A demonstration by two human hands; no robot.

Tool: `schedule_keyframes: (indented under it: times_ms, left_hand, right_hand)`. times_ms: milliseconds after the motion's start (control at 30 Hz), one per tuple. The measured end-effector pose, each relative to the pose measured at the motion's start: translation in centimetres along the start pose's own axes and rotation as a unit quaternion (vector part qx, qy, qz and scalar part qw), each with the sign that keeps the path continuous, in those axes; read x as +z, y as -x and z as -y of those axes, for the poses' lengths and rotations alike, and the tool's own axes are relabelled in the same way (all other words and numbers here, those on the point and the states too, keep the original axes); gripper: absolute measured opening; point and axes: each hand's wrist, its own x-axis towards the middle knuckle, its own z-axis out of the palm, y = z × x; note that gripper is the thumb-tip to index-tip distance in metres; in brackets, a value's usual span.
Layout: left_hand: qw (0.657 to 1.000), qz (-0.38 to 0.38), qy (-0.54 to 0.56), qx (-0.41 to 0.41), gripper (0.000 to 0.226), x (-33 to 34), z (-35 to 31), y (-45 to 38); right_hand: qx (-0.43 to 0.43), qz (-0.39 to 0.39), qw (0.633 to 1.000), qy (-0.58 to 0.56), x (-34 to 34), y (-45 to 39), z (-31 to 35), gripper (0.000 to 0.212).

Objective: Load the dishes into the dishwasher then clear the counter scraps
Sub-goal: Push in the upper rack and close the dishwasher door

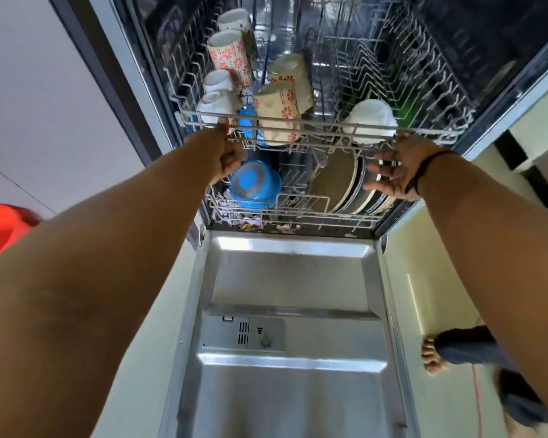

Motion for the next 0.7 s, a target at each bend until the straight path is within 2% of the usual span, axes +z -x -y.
schedule_keyframes:
  times_ms: [233,367,533,600,700]
  left_hand:
    - [0.998,-0.017,-0.057,0.025,0.034,0.0,-0.2,-0.5]
    - [0.998,-0.018,-0.062,0.027,0.029,0.0,-0.8,-1.0]
    - [0.996,-0.029,-0.08,0.041,0.03,-0.6,-0.5,-1.6]
    - [0.995,-0.047,-0.069,0.055,0.026,-0.1,-0.6,-1.1]
    - [0.994,-0.073,0.007,0.083,0.02,1.0,-0.1,-0.5]
  right_hand:
    - [-0.04,-0.034,0.999,0.011,-0.2,-0.4,0.1,0.037]
    - [-0.039,-0.044,0.998,0.007,0.2,-1.4,0.4,0.047]
    - [-0.047,-0.037,0.998,0.015,-0.2,-2.0,0.0,0.046]
    - [-0.053,-0.038,0.998,0.002,-0.6,-1.7,-0.1,0.045]
    - [-0.07,-0.043,0.994,-0.067,-1.5,-1.3,-0.4,0.036]
